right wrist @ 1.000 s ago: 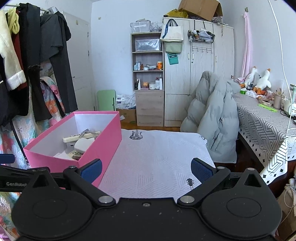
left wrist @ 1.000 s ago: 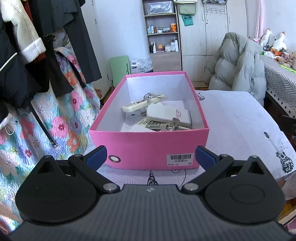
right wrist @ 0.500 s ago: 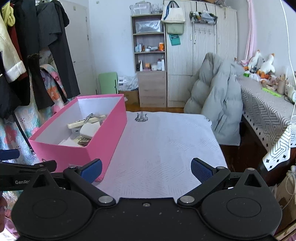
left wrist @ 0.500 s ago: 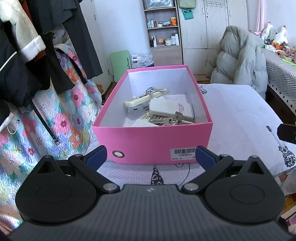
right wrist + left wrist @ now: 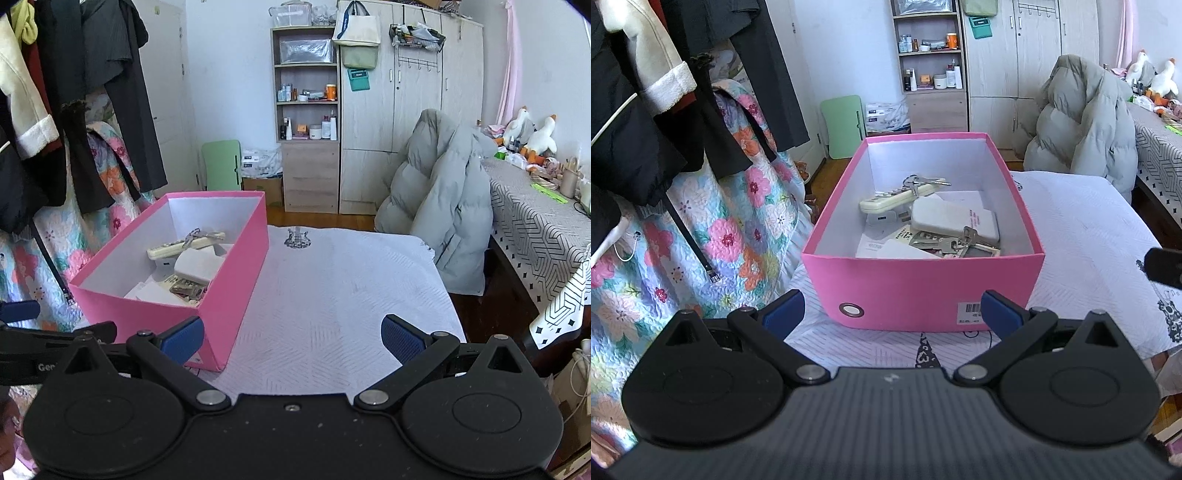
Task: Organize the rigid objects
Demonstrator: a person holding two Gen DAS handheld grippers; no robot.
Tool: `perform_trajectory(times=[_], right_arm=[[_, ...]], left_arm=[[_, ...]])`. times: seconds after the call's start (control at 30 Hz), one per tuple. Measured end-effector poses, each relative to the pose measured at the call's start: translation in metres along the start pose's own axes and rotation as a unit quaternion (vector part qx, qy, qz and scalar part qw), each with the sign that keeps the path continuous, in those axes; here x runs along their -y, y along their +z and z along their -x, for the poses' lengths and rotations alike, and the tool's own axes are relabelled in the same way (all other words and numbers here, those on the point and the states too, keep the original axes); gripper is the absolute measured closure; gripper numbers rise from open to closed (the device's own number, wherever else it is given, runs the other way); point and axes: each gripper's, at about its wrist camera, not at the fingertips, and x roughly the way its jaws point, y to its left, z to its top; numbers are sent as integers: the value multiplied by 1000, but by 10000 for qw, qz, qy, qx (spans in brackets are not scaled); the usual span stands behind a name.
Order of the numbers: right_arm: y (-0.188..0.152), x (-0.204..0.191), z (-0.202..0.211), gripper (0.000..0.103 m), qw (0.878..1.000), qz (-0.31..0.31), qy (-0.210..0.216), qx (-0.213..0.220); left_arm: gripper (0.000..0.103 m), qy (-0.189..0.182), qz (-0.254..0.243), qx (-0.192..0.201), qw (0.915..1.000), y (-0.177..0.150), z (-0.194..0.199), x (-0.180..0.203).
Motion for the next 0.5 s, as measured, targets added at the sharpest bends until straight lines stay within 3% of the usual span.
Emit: perform_trajectory(times=[0.5], right_arm=[[-2,-5,-3,0,10000,33,-50,-67]], left_arm=[[0,-80,-92,-13,9999,0,2,-2]])
